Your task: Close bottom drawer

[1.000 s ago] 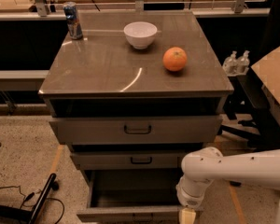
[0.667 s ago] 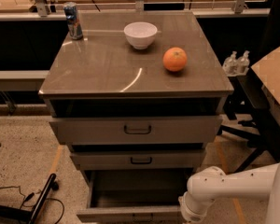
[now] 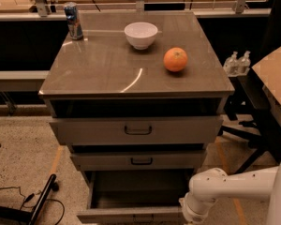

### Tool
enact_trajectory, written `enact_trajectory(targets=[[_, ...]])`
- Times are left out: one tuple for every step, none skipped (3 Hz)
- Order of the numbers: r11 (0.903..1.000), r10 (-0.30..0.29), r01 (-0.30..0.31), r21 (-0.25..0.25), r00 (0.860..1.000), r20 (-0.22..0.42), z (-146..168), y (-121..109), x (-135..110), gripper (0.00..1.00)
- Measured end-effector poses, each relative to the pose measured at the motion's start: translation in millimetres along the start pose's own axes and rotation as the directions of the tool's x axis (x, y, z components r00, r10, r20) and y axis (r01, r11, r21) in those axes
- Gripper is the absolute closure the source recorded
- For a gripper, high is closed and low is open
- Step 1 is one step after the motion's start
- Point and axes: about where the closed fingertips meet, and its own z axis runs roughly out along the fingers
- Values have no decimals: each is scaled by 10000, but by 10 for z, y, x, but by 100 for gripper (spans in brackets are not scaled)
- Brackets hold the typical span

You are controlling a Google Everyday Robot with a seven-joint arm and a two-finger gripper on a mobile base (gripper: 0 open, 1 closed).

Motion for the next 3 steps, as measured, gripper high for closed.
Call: enact_trajectory(targets=[[9996,59,-22,-282,9914,1308,209,-27,116,0],[9989,-346,403,-243,9785,2032,314,-26,250,0],[9983,-480,539,-218,9755,2145,449,-38,336,0]])
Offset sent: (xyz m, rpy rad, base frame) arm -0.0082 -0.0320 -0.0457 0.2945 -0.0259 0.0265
